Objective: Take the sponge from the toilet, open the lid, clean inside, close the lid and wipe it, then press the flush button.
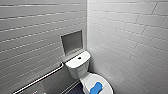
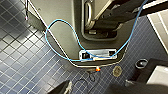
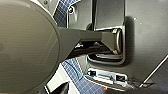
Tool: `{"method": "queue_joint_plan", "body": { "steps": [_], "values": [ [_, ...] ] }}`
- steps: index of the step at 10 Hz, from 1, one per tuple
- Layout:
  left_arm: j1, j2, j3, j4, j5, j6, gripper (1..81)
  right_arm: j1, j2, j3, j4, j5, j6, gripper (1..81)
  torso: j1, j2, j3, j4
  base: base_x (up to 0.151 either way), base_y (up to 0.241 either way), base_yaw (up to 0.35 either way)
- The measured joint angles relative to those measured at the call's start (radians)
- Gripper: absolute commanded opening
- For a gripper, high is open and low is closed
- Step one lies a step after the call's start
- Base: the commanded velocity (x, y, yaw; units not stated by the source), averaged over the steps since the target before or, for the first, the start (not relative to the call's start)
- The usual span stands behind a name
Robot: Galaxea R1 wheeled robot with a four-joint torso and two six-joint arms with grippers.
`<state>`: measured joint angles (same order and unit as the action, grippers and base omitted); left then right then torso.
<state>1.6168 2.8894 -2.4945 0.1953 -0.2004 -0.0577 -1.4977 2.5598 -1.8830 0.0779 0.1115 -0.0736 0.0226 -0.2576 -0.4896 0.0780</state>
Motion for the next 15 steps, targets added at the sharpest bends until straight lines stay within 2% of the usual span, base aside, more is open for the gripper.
{"method": "queue_joint_plan", "body": {
  "steps": [2,6,9,12,15],
  "values": [
    [0.01,0.012,0.0,0.004,-0.007,0.0,81.1,0.059,-0.123,0.151,0.005,-0.002,0.02,81.1,0.027,-0.043,-0.031,0.0,0.0,0.0,0.0],
    [0.019,0.032,-0.002,0.003,-0.01,0.0,81.1,0.29,-0.275,0.358,0.012,-0.014,0.093,81.1,0.12,-0.189,-0.168,0.0,0.0,0.0,0.0],
    [0.007,0.05,-0.006,0.003,-0.01,0.001,81.1,0.425,-0.32,0.4,0.015,-0.034,0.154,81.1,0.191,-0.299,-0.272,0.0,0.0,0.0,0.0],
    [0.008,0.058,-0.007,0.003,-0.01,0.0,81.1,0.549,-0.317,0.4,0.015,-0.068,0.217,81.1,0.264,-0.412,-0.367,0.0,0.0,0.0,0.0],
    [0.007,0.058,-0.007,0.002,-0.01,0.0,81.1,0.606,-0.252,0.324,0.015,-0.089,0.277,81.1,0.333,-0.518,-0.387,0.0,0.0,0.0,0.0]
  ]
}}
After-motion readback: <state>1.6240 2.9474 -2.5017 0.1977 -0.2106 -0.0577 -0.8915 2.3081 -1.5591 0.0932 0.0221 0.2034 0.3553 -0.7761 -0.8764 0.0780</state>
